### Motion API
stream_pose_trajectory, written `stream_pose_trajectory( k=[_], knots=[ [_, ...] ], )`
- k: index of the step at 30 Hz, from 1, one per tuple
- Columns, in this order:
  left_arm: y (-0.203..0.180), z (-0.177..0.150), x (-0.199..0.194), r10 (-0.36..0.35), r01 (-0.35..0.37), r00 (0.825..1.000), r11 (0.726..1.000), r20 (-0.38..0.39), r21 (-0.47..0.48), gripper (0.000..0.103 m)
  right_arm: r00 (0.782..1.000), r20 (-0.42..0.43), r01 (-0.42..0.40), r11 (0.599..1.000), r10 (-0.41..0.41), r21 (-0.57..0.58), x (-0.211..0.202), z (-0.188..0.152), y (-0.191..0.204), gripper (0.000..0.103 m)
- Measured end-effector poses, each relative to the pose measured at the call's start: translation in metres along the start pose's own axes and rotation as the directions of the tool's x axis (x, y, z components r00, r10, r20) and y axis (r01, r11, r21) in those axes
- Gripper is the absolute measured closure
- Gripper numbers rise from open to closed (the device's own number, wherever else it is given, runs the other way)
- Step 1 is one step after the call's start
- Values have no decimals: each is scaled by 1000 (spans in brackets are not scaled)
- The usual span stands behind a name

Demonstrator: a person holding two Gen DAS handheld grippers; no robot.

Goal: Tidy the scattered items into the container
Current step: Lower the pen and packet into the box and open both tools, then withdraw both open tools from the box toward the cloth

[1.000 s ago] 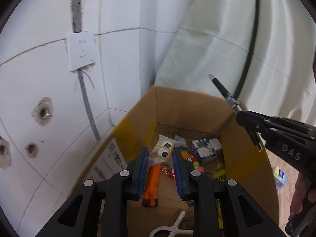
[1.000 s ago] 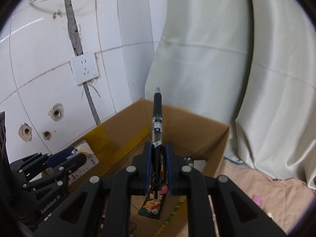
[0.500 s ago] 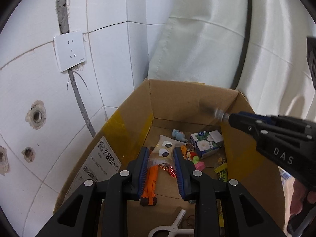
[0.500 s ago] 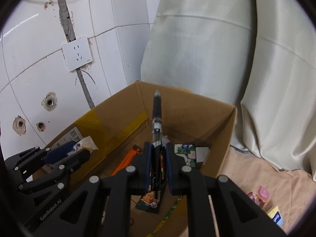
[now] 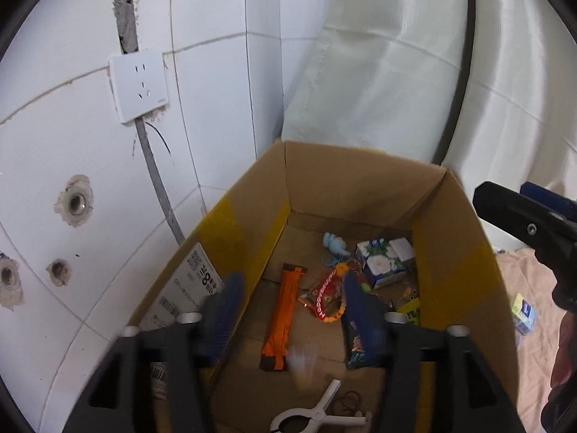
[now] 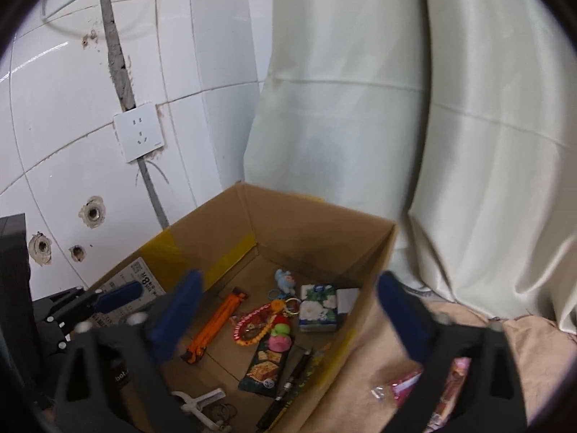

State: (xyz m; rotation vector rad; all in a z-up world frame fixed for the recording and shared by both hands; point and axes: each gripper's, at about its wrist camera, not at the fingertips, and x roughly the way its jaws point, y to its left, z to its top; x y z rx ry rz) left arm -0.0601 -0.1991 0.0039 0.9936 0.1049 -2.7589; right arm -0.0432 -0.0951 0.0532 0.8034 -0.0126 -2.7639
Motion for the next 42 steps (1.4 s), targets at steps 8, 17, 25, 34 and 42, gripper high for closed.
stream_pose_trajectory(
  k=[8, 17, 25, 34, 42],
  knots=[
    [-11, 9, -27, -7, 8, 996, 1000, 86, -15, 2, 997, 57, 40, 998, -43, 57, -21, 2, -23, 0],
    [-88, 18, -77, -134, 110, 967, 987, 215, 120, 1, 975, 123, 161, 971, -184, 175, -87, -5, -102, 0],
    [-152, 13, -85, -206, 172, 952, 971, 225, 165, 1, 943, 106, 285, 930, -315, 230, -135, -29, -165, 0],
    [-225, -12, -62, -291, 261, 948, 942, 128, 210, 1, 934, -9, 347, 902, -356, 256, -138, -84, -212, 0],
    [-266, -54, -27, -321, 309, 947, 925, 19, 222, 1, 945, -64, 325, 890, -321, 319, -128, -129, -249, 0]
  ],
)
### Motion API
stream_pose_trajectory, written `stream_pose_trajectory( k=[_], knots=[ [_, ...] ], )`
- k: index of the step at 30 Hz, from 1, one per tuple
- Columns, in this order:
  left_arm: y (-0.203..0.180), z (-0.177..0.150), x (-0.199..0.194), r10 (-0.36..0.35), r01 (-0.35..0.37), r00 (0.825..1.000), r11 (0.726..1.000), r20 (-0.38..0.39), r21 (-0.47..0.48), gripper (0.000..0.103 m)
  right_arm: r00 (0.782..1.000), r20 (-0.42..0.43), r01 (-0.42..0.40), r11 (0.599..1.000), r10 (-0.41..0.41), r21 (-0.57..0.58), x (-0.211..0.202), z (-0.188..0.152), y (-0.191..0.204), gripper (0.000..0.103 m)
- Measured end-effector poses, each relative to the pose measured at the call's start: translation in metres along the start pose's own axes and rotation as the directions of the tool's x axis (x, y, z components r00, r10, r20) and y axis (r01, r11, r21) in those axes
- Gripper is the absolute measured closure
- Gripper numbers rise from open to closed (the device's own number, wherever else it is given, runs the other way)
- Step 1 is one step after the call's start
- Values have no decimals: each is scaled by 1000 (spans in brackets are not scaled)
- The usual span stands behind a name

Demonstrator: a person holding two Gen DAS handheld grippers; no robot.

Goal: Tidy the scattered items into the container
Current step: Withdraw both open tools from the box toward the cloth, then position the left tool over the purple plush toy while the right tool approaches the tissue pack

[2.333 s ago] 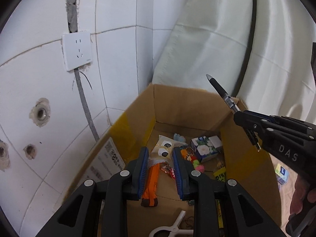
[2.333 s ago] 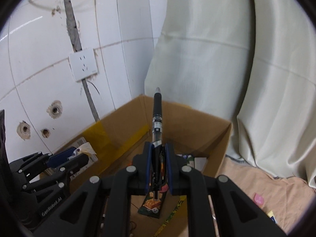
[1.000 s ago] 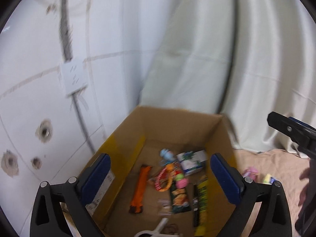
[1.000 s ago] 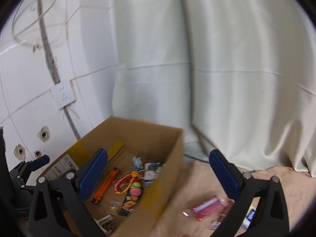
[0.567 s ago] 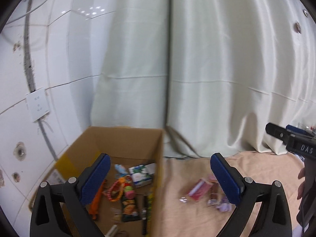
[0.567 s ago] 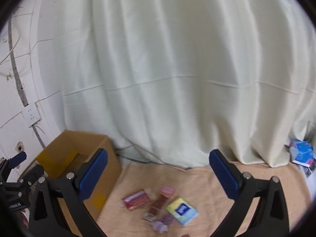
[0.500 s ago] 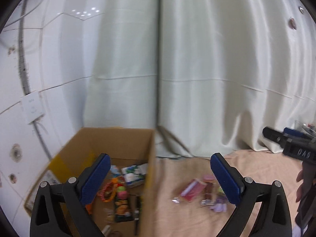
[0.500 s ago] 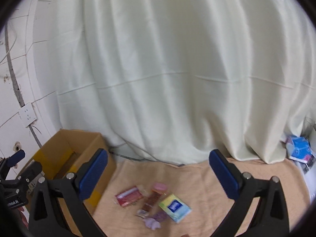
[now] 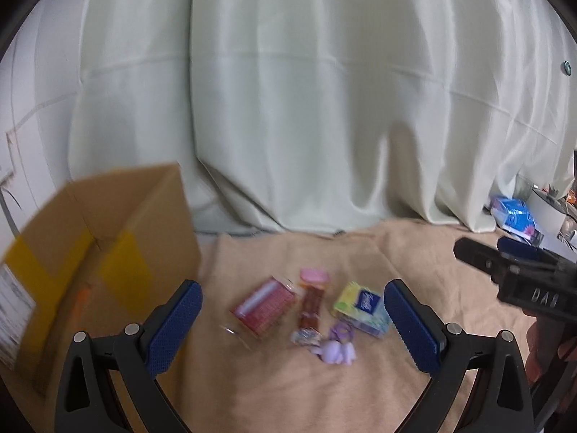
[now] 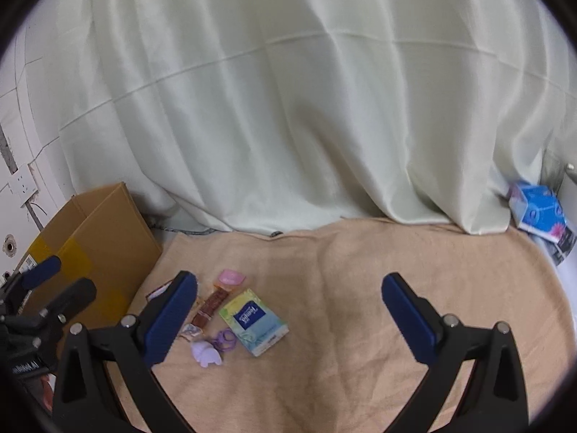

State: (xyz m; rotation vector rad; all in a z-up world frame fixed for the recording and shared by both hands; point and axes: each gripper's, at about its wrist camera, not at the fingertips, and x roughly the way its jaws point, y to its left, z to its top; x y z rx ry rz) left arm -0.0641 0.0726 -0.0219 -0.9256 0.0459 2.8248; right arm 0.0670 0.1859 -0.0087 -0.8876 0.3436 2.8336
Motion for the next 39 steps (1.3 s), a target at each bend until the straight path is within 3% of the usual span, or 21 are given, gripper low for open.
stream_pose_trajectory(
  k=[10, 14, 28, 31, 32, 35, 38, 39],
  knots=[
    [-15, -60, 49, -15, 15, 991, 1000, -132, -3, 1, 998, -39, -48, 999, 48, 3, 21, -17, -11, 0],
    [-21, -72, 72, -40, 38, 976, 999, -213, -11, 2, 995, -78, -70, 998, 70, 6, 32, -24, -12, 0],
    [-26, -73, 98, -58, 53, 969, 998, -239, -28, 3, 990, -110, -85, 996, 86, 10, 44, -31, -19, 0],
    [-26, -72, 104, -48, 44, 968, 999, -245, -25, 25, 988, -121, -96, 995, 97, 17, 48, -32, -21, 0],
    [-24, -73, 107, -39, 33, 967, 999, -250, -29, 40, 988, -124, -95, 995, 96, 12, 50, -33, -21, 0],
    [-28, -74, 112, -57, 60, 961, 998, -270, 3, 46, 986, -136, -96, 995, 97, 9, 55, -34, -22, 0],
    [-25, -73, 109, -105, 104, 960, 994, -259, -19, 66, 983, -149, -105, 994, 106, 10, 58, -35, -23, 0],
    [-24, -73, 108, -108, 107, 959, 994, -261, -18, 67, 982, -153, -111, 994, 110, 6, 59, -35, -23, 0]
  ],
)
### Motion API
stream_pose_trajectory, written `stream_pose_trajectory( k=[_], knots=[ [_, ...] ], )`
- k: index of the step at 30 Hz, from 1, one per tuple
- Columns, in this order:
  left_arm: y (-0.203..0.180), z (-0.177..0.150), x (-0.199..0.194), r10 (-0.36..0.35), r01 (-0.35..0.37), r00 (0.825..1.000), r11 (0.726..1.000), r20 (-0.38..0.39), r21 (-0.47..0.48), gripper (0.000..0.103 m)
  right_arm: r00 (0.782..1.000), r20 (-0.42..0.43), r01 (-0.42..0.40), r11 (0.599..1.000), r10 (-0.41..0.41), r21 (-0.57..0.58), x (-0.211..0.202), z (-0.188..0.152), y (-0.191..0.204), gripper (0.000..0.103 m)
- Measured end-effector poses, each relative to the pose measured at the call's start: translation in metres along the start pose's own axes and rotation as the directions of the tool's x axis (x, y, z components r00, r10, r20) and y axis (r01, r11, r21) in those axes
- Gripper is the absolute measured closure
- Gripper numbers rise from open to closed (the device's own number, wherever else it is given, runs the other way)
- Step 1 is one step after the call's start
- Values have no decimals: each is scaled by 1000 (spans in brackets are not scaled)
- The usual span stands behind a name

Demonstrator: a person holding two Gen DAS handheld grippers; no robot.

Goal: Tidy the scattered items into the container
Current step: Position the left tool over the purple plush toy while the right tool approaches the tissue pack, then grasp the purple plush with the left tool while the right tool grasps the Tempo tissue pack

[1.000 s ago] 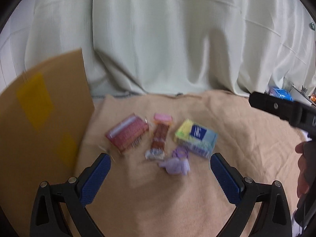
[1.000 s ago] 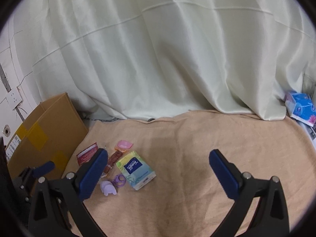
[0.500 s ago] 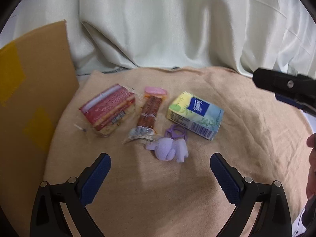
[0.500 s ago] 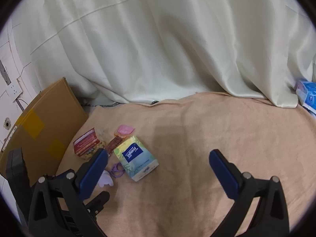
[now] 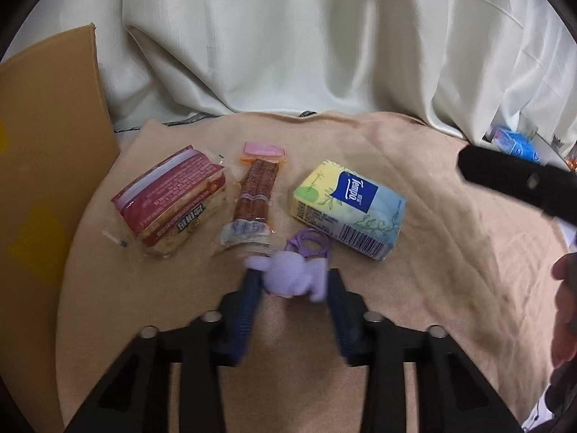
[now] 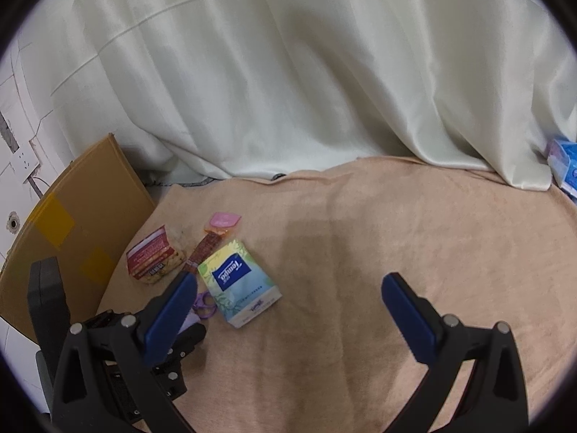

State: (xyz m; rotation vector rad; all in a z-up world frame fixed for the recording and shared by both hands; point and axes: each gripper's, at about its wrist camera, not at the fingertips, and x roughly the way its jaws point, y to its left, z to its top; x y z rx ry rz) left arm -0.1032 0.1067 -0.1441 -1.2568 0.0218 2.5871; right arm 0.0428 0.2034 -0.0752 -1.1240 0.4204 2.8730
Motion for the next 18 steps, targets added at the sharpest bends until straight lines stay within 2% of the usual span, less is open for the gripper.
stream_pose_trajectory(
  k=[6, 11, 18],
  knots=[
    [6, -1, -12, -39, 39, 999, 999, 9, -20, 67, 999, -44, -15, 997, 12, -74, 15, -6, 9, 0],
    [16, -1, -30, -45, 46, 999, 998, 28, -37, 68, 996, -86, -29, 984, 14, -178, 29, -13, 25, 0],
    [27, -2, -52, -33, 35, 998, 999, 57, -34, 68, 991, -130, -38, 972, 8, -232, 49, -18, 38, 2]
  ],
)
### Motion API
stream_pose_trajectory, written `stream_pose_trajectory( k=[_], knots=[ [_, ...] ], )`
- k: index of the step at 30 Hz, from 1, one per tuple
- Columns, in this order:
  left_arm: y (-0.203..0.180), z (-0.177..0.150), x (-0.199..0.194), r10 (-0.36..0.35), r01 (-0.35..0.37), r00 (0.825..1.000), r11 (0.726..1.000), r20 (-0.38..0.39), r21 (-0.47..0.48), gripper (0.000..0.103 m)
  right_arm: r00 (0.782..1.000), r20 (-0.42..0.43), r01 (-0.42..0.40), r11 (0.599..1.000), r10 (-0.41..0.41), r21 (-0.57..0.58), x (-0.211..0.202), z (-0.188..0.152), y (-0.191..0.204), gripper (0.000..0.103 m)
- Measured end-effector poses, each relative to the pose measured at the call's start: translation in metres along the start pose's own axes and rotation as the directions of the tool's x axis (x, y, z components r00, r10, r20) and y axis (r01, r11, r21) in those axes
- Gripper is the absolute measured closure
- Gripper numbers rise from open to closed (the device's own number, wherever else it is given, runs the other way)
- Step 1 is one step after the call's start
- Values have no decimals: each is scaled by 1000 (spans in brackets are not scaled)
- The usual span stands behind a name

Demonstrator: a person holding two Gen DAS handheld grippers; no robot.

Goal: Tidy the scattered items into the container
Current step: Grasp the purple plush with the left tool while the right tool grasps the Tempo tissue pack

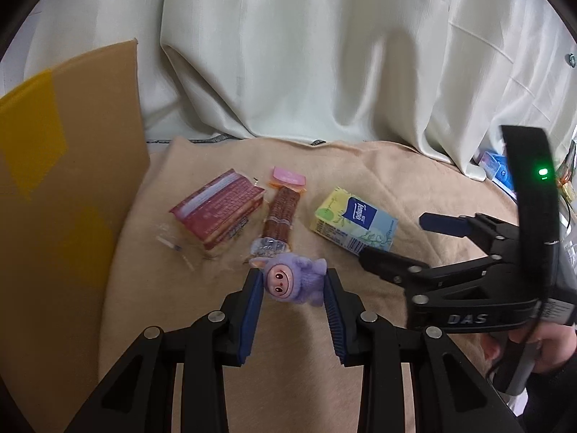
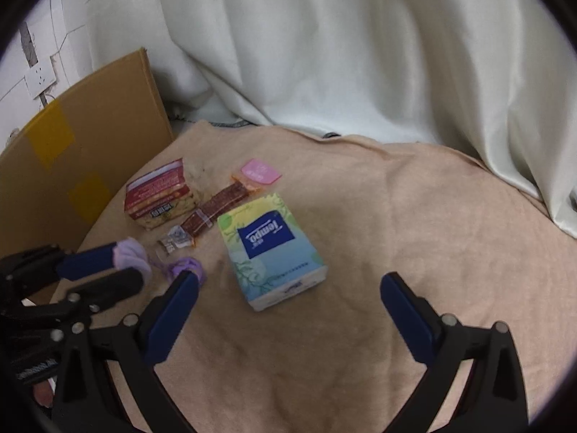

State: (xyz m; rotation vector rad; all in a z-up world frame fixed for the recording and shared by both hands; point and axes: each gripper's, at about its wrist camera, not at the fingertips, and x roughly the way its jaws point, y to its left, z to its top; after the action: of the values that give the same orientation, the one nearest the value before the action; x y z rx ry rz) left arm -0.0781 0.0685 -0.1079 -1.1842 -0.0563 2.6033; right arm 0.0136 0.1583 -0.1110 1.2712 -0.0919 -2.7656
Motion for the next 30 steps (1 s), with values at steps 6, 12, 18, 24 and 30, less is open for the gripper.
stream_pose_trajectory(
  k=[6, 12, 18, 24, 30],
  knots=[
    [8, -4, -2, 16, -16, 1000, 1000, -13, 8, 68, 999, -32, 11, 1000, -12, -10, 12, -1, 4, 3],
    [11, -3, -4, 29, -28, 1000, 999, -11, 16, 68, 998, -63, 22, 1000, -22, -2, 21, -5, 4, 27],
    [14, -2, -7, 30, -30, 1000, 1000, -5, 8, 68, 998, -49, 31, 999, -30, 28, 14, -6, -3, 71],
    [15, -3, -11, 33, -33, 999, 999, -4, 7, 68, 1000, 7, 4, 1000, -4, 31, -7, 0, -2, 76],
    [17, -6, -10, 36, -36, 999, 999, -9, 6, 68, 996, -75, -48, 996, 43, -69, -1, -13, 17, 81]
  ],
)
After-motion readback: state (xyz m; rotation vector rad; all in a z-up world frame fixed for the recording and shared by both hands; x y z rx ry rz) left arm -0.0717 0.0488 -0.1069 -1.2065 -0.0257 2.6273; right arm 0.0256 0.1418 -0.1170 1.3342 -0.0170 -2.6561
